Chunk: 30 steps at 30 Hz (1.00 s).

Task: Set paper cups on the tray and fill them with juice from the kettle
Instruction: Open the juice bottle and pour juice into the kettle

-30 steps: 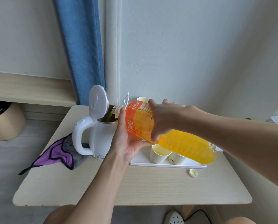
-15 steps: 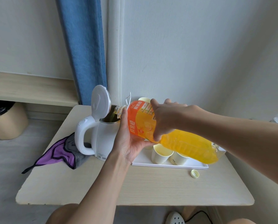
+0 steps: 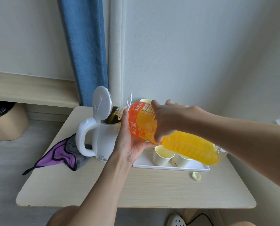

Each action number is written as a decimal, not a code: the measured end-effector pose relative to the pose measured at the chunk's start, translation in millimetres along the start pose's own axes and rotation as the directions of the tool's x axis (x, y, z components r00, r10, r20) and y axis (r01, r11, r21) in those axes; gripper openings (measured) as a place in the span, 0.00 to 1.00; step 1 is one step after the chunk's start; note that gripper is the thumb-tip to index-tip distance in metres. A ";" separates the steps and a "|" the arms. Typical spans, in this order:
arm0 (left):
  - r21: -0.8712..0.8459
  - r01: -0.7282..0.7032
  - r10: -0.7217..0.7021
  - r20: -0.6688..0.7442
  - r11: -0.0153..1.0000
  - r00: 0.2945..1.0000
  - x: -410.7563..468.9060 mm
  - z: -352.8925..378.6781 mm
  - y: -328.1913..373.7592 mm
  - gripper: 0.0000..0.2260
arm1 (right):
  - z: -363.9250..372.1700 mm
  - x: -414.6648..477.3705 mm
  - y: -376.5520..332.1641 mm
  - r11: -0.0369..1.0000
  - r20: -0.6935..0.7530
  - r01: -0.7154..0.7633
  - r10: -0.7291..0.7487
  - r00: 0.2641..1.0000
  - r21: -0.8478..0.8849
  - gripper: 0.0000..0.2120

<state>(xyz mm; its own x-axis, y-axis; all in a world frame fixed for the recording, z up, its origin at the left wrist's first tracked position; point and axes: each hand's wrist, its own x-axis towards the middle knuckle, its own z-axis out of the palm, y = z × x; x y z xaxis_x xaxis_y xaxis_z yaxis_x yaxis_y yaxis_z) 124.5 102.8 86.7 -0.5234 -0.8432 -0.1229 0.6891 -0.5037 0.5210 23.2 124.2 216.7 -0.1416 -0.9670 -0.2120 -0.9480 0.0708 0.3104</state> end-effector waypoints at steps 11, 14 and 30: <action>-0.002 -0.009 0.009 0.005 1.000 1.000 -0.5 0.3 -0.3 0.31 | -2.1 -1.5 -0.9 1.000 -0.002 0.000 0.000 1.000 -0.010 0.53; 0.002 -0.001 0.001 0.006 1.000 1.000 0.0 -0.9 -0.2 0.33 | -2.1 -1.3 -1.1 1.000 -0.005 0.001 -0.001 1.000 -0.010 0.54; 0.000 0.001 -0.001 -0.018 1.000 1.000 -1.1 3.6 0.6 0.32 | -3.9 -0.8 -1.9 1.000 0.004 -0.004 0.004 1.000 -0.017 0.53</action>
<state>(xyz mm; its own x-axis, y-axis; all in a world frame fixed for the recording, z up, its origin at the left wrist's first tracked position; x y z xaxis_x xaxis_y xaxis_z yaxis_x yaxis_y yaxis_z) 123.7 104.1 90.2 -0.5150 -0.8459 -0.1389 0.6884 -0.5047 0.5210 26.2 123.9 219.9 -0.1467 -0.9656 -0.2147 -0.9425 0.0706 0.3268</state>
